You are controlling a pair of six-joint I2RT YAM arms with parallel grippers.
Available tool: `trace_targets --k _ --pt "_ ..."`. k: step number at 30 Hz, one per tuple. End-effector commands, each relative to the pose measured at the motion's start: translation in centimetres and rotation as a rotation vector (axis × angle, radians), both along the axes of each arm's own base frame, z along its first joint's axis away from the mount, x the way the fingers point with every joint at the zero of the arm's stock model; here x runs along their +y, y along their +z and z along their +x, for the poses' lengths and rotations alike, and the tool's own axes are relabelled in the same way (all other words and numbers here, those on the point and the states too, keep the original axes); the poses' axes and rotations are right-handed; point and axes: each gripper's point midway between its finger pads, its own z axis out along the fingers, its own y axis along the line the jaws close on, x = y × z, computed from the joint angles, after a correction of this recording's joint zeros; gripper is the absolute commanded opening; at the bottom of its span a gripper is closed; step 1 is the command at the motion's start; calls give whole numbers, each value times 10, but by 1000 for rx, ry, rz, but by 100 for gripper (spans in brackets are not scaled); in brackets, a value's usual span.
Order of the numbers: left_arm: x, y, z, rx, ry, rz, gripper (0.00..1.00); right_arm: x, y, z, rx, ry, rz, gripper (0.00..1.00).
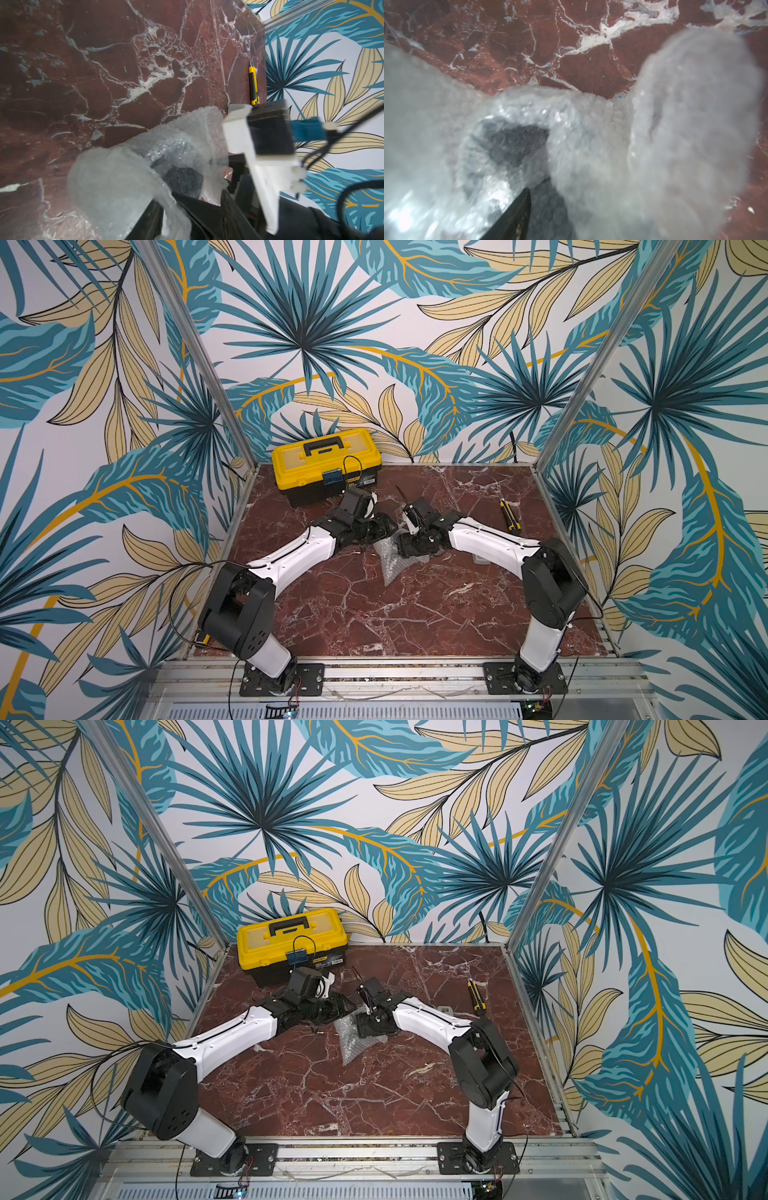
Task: Wrap mugs in bubble wrap
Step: Wrap the mug in bubble wrap.
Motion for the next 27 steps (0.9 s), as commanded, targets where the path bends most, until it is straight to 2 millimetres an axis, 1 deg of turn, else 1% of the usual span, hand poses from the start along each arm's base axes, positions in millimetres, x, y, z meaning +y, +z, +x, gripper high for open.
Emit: trace_targets --k 1,2,4,7,12,16,18,23,27 --pt "9 -9 -4 1 7 36 43 2 28 -11 6 21 28 67" --pt "6 -4 0 -23 2 19 42 2 32 -12 2 22 29 67" --pt "5 -3 0 -26 -2 10 40 0 38 -12 2 19 29 67" --pt "3 -2 -2 -28 -8 -4 38 0 40 -13 22 22 39 66" --pt "3 2 -4 -35 -8 -25 35 11 39 -12 46 28 101 60" --pt "1 3 -4 -37 -8 -42 35 22 36 -9 59 32 159 58" --pt "0 4 -4 -37 -8 -48 35 26 35 -8 65 33 181 57" --pt "-1 4 -4 -37 -11 -54 35 36 45 -4 24 40 273 58" --pt "-1 4 -4 -36 -9 -56 35 34 43 -3 29 25 292 58"
